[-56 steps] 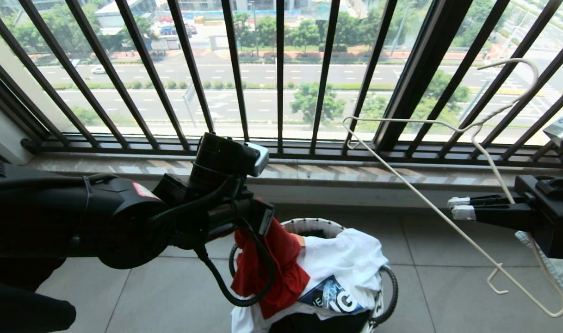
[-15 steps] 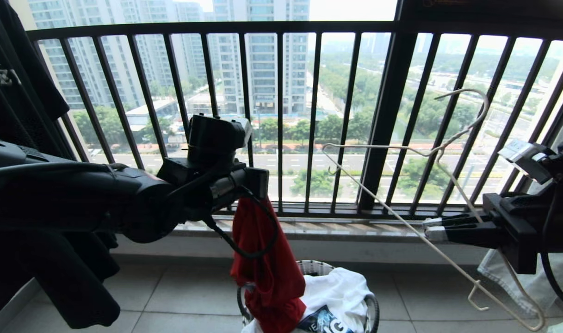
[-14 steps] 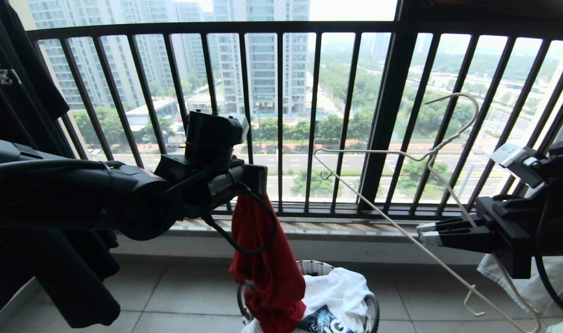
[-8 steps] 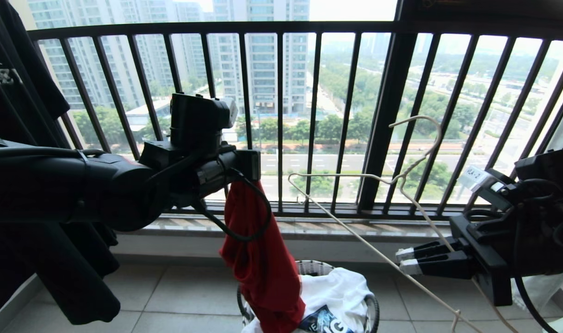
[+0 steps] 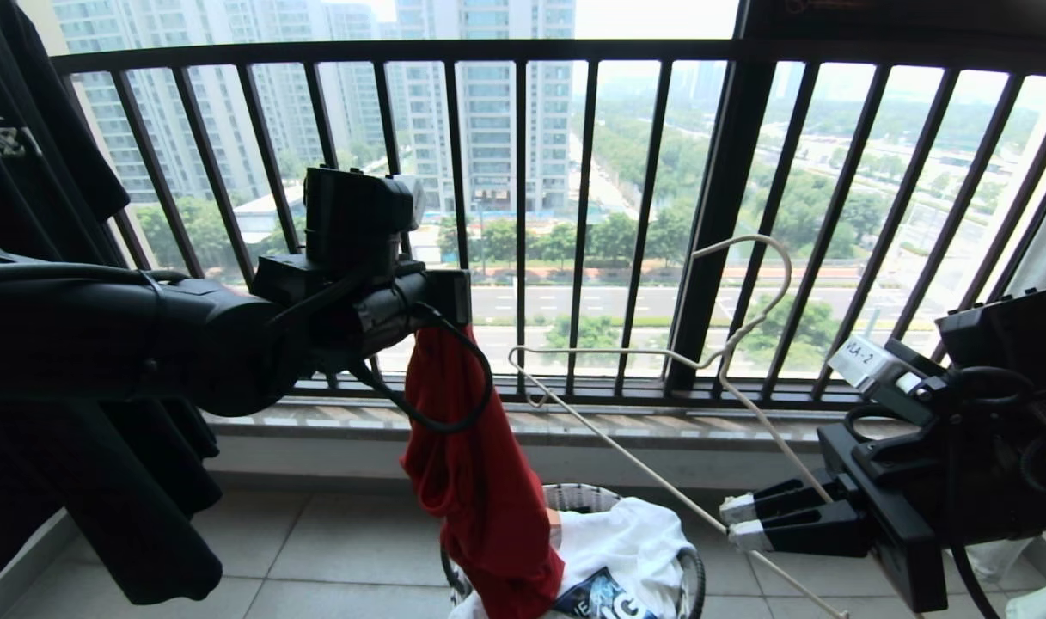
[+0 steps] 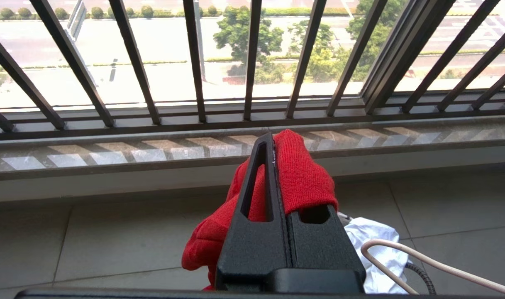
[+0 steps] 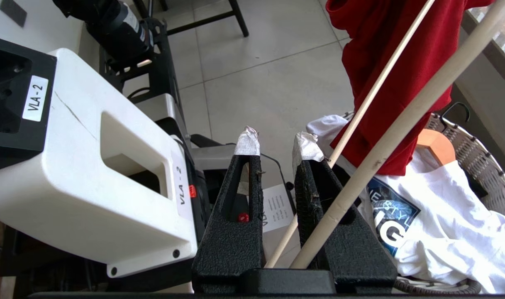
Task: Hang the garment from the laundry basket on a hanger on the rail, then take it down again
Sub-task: Hang the clothes on the clothes rack
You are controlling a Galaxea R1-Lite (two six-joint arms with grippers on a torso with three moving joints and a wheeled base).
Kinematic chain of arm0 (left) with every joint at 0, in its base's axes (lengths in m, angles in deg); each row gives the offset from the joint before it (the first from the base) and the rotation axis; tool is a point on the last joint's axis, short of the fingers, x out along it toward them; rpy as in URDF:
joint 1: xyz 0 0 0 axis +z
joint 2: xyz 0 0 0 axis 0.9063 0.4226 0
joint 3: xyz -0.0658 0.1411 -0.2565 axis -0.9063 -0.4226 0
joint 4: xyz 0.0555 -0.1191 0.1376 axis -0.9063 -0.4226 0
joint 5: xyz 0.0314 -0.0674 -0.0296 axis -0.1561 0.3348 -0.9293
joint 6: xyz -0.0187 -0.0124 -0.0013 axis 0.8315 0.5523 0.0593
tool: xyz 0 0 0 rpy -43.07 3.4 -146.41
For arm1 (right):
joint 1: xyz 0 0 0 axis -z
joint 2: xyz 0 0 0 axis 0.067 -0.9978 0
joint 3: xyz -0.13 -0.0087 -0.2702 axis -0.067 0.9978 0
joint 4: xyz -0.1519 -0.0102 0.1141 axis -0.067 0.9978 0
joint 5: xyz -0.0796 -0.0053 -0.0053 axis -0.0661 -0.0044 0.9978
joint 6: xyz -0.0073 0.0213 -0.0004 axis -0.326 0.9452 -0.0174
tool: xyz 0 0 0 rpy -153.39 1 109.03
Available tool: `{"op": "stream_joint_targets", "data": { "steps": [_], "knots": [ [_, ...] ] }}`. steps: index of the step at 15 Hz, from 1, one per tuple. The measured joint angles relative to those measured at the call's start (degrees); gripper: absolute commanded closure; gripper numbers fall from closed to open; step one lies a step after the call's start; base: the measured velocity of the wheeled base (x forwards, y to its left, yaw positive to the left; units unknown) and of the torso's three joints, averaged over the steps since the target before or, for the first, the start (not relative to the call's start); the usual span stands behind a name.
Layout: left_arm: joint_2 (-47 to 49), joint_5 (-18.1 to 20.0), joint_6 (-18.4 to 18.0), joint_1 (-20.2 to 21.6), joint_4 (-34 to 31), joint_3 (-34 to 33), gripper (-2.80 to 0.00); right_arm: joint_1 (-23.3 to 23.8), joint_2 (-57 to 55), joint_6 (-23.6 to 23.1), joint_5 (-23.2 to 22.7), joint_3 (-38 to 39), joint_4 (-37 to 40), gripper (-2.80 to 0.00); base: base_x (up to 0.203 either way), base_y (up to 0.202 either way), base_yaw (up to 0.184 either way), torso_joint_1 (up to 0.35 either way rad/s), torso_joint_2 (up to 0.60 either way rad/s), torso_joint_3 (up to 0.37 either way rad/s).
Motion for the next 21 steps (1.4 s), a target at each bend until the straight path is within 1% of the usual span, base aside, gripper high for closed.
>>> {"op": "stream_joint_targets", "data": {
  "steps": [1,3,9,13,14,16,21],
  "knots": [
    [0.49,-0.11,0.40,0.00,0.10,0.68,0.00,-1.10,0.05,0.00,0.36,0.20,0.01,0.00,0.000,0.000,0.000,0.000,0.00,0.000],
    [1.54,-0.20,2.76,-0.04,0.02,2.15,0.00,-3.10,0.05,0.02,0.69,0.52,0.02,0.00,0.000,0.000,0.000,0.000,0.00,0.000],
    [2.73,-0.28,3.51,-0.30,0.10,3.45,0.00,-6.94,-1.70,0.55,1.30,0.65,-0.01,0.00,0.000,0.000,0.000,0.000,0.00,0.000],
    [3.13,-0.26,4.84,-1.35,0.10,3.80,0.00,-8.53,-2.01,0.83,1.14,0.45,-0.14,0.00,0.000,0.000,0.000,0.000,0.00,0.000],
    [3.06,-0.17,5.77,-1.82,0.02,3.72,0.00,-8.65,-2.05,1.21,1.14,0.33,-0.17,0.00,0.000,0.000,0.000,0.000,0.00,0.000],
    [2.93,-0.06,6.29,-2.53,0.02,3.56,0.00,-8.73,-2.23,3.71,1.14,-0.06,-0.82,0.00,0.000,0.000,0.000,0.000,0.00,0.000],
    [1.18,0.07,6.27,-3.69,-0.06,2.51,0.00,-8.11,-2.94,11.64,1.56,-0.51,-7.67,0.00,0.000,0.000,0.000,0.000,0.00,0.000]
  ]
}}
